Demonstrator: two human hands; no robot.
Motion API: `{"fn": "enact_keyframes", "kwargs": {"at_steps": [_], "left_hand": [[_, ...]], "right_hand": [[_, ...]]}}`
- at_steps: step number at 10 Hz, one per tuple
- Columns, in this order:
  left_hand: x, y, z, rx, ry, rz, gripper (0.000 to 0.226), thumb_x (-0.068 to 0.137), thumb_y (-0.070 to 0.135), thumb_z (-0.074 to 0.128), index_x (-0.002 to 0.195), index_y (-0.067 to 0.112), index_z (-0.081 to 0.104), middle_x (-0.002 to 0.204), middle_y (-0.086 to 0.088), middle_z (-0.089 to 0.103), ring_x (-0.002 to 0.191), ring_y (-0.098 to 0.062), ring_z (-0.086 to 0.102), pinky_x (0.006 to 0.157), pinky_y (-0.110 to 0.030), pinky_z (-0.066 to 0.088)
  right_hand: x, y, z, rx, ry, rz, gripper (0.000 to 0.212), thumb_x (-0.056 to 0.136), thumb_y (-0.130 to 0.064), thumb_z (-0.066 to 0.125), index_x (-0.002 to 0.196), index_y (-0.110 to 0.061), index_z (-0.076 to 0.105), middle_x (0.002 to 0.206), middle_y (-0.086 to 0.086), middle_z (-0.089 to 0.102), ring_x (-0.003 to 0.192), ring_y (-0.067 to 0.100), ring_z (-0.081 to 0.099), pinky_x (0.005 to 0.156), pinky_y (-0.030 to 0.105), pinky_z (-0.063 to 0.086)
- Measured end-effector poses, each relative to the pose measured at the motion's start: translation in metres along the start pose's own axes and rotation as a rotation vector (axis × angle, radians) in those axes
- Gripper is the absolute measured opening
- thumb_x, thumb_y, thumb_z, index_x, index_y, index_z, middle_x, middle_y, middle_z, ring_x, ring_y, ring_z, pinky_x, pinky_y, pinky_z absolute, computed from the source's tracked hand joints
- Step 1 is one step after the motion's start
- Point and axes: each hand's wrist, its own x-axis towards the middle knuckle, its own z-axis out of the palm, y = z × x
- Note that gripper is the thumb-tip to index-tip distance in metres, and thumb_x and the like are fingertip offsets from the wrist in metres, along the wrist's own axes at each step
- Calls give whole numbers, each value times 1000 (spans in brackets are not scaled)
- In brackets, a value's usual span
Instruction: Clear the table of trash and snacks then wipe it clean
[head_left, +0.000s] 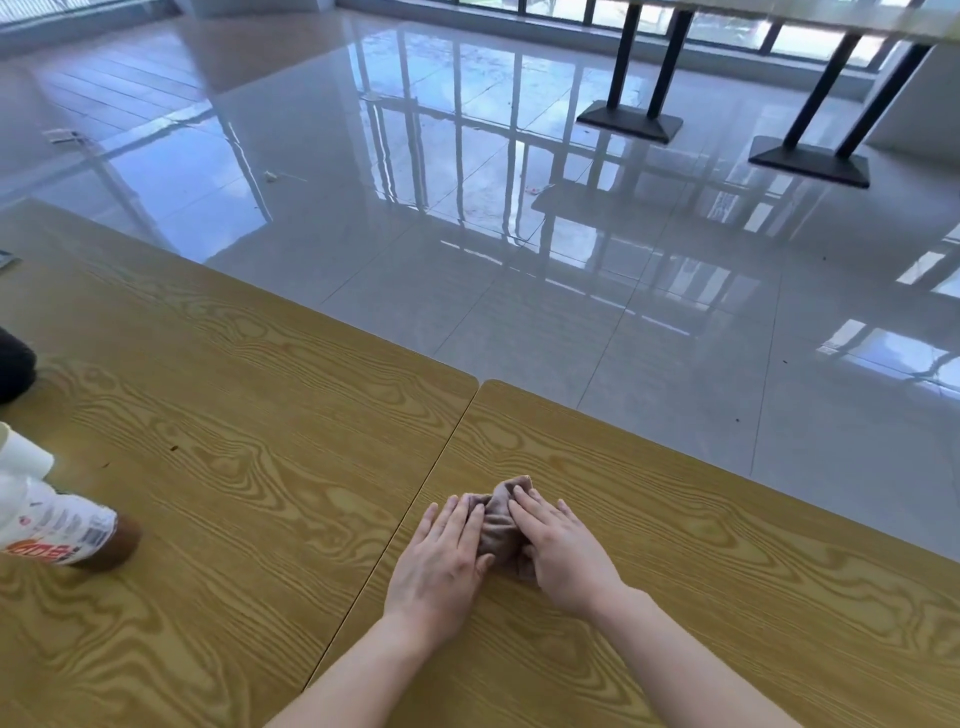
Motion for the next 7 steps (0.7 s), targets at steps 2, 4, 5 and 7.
{"fn": "enact_keyframes", "kwargs": {"at_steps": [2, 4, 5, 7], "left_hand": [[25, -17, 0, 0, -10, -56, 63, 104, 45, 16, 156, 12, 3, 165, -7, 6, 152, -19, -2, 122, -35, -10], [40, -24, -1, -40, -19, -84, 61, 104, 41, 20, 156, 13, 2, 165, -5, 0, 151, -18, -6, 121, -34, -10], [40, -21, -5, -39, -49, -100, 62, 104, 41, 21, 156, 15, 2, 166, -5, 0, 151, -18, -8, 122, -38, -10], [43, -19, -34, -110, 51, -119, 67, 95, 47, 40, 153, 23, 18, 164, -5, 16, 152, -21, 2, 122, -48, 0]], "right_hand": [[36, 1, -12, -25, -57, 4, 65, 100, -6, 36, 158, -22, 13, 166, -9, 2, 152, 7, -2, 123, 32, -4], [50, 1, -9, 17, -57, 28, 67, 99, -9, 41, 158, -23, 12, 166, -10, 1, 152, 8, -2, 123, 34, -2], [50, -1, -11, 38, -69, 41, 68, 99, -11, 44, 158, -23, 12, 166, -9, 2, 152, 10, -2, 124, 33, 0], [34, -1, -30, 269, 169, 172, 55, 99, -29, 52, 152, -24, 35, 160, -5, 30, 149, 13, 21, 120, 30, 18]]}}
